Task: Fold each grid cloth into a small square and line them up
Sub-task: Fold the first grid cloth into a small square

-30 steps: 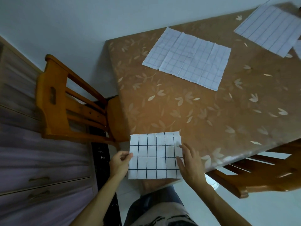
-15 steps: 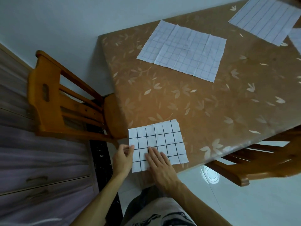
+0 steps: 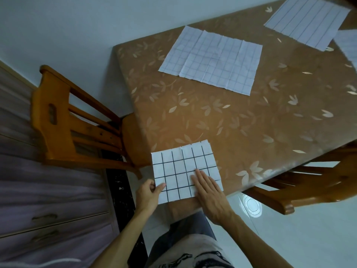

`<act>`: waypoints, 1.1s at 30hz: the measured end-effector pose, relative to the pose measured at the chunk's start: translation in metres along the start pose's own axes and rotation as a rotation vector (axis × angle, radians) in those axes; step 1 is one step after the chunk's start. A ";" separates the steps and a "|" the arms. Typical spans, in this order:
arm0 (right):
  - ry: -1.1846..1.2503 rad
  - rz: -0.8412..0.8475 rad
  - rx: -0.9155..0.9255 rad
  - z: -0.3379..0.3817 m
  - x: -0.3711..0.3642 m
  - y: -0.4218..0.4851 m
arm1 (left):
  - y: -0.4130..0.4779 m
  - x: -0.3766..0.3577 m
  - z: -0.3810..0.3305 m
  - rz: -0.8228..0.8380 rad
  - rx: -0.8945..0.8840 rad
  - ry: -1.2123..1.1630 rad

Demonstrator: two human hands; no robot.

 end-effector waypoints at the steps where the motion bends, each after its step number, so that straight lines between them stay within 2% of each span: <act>1: -0.013 -0.001 -0.017 -0.008 0.002 -0.004 | 0.001 0.000 0.001 0.005 0.012 -0.001; 7: -0.031 -0.022 -0.136 -0.020 0.007 -0.010 | 0.005 0.001 0.002 0.020 0.051 -0.021; 10: -0.017 -0.097 -0.181 -0.008 0.017 -0.004 | 0.005 0.001 -0.006 0.014 0.127 -0.131; 13: 0.036 -0.161 -0.095 0.012 0.039 0.007 | 0.001 -0.001 -0.021 -0.023 0.256 -0.365; 16: 0.074 -0.147 0.027 0.032 0.052 0.019 | -0.002 -0.006 -0.034 -0.059 0.343 -0.566; 19: 0.106 -0.141 0.014 0.044 0.052 0.028 | -0.009 -0.012 -0.042 -0.034 0.372 -0.649; 23: 0.144 -0.178 -0.114 0.039 0.051 0.030 | -0.023 -0.016 -0.048 0.141 0.383 -0.726; 27: 0.171 -0.148 -0.209 0.023 0.048 0.021 | -0.031 -0.013 -0.049 0.383 0.425 -0.690; 29: 0.190 -0.150 -0.258 0.016 0.047 0.018 | -0.031 -0.010 -0.049 0.521 0.381 -0.655; 31: 0.260 -0.135 -0.302 0.008 0.043 0.016 | -0.028 -0.004 -0.047 0.631 0.339 -0.592; 33: 0.362 -0.125 -0.348 0.001 0.042 0.014 | -0.021 0.001 -0.041 0.622 0.272 -0.397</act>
Point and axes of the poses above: each hand's wrist, its own y-axis towards the middle knuckle, its own x-axis out of the back of the hand, z = x × y, the point moved 1 cm from there along y, towards the middle knuckle, and after that the axes turned 10 degrees about -y, right-handed, at the moved point
